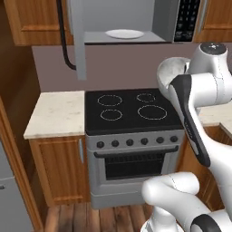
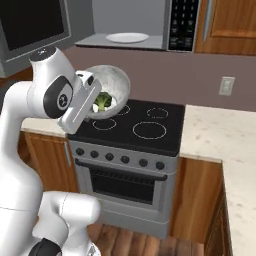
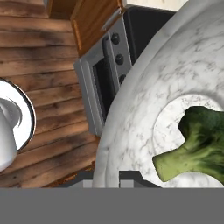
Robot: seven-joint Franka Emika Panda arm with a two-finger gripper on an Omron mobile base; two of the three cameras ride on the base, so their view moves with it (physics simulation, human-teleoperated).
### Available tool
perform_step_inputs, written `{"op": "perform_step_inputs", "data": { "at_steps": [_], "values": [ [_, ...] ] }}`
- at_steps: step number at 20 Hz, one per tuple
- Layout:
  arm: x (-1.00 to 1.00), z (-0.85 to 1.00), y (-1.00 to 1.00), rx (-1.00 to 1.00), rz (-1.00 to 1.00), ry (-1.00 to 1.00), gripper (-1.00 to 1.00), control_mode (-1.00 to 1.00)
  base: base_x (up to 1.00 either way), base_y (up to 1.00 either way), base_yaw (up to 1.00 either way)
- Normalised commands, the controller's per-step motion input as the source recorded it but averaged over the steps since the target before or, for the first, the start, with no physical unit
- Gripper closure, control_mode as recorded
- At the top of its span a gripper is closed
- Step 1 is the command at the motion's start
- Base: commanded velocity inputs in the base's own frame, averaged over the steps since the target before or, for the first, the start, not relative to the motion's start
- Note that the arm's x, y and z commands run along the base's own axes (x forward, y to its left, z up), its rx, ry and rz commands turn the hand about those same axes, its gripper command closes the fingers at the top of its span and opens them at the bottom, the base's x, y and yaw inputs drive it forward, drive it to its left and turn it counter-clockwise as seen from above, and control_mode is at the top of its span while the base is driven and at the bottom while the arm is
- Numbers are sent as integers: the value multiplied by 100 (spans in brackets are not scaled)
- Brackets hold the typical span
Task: Pick the broccoli from the sink and place it in the bowl. Then pick the bowl and place it in the microwave. Then close the microwave door and press the start button.
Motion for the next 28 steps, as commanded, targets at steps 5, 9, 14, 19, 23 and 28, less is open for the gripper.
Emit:
{"op": "perform_step_inputs", "data": {
  "at_steps": [5, 9, 14, 19, 23, 28],
  "values": [
    [0, 0, 0, 0, 0, 0, 100, 100, 52, 0, 0],
    [0, 0, 0, 0, 0, 0, 100, 100, 5, 4, 0],
    [0, 0, 0, 0, 0, 0, 100, 100, 24, 11, 0],
    [0, 0, 0, 0, 0, 0, 100, 100, 52, 14, 0],
    [0, 0, 0, 0, 0, 0, 100, 100, 30, 19, 0],
    [0, 0, 0, 0, 0, 0, 100, 100, 0, 18, 0]
  ]
}}
